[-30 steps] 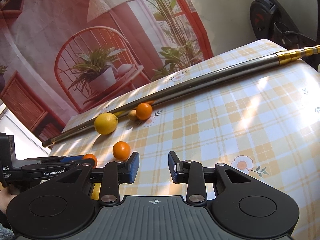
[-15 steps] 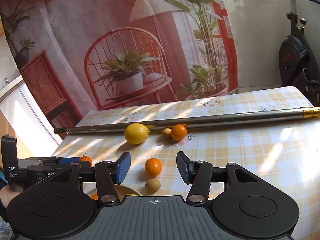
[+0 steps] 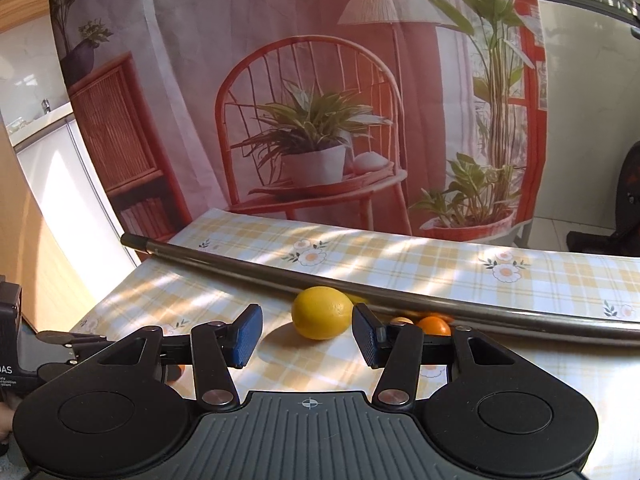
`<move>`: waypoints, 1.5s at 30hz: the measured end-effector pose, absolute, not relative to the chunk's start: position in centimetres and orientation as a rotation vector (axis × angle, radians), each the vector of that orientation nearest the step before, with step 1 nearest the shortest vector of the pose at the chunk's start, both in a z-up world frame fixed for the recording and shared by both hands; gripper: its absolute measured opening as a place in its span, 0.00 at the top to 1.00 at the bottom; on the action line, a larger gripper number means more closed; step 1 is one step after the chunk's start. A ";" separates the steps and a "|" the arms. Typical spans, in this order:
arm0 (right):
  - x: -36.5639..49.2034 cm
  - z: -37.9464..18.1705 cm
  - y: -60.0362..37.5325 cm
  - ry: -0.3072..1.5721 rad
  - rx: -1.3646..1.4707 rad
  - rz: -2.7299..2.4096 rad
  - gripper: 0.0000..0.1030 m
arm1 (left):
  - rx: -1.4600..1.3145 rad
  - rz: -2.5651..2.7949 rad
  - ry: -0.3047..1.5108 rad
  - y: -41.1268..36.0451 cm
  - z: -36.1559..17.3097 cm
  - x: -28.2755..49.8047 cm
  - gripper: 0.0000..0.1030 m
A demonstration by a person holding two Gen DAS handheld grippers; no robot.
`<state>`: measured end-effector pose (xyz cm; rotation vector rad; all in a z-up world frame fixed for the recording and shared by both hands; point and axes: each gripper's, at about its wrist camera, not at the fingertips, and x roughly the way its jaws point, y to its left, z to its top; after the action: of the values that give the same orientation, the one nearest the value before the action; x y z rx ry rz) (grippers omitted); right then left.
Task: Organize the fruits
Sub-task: 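Grasp the yellow grapefruit with the right gripper while the left gripper holds the mandarin, then lower the mandarin onto the plate and open the left gripper while the right gripper carries the grapefruit over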
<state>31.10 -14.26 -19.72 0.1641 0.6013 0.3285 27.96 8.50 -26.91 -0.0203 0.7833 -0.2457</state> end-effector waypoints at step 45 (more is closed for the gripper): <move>37.2 -25.8 -8.3 0.791 0.020 0.362 0.42 | -0.077 -0.307 0.763 7.2 -25.5 25.6 0.60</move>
<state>37.15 -8.33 -25.80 0.0203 0.7914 0.3617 25.59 7.18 -25.50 -0.0770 0.7631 -0.3069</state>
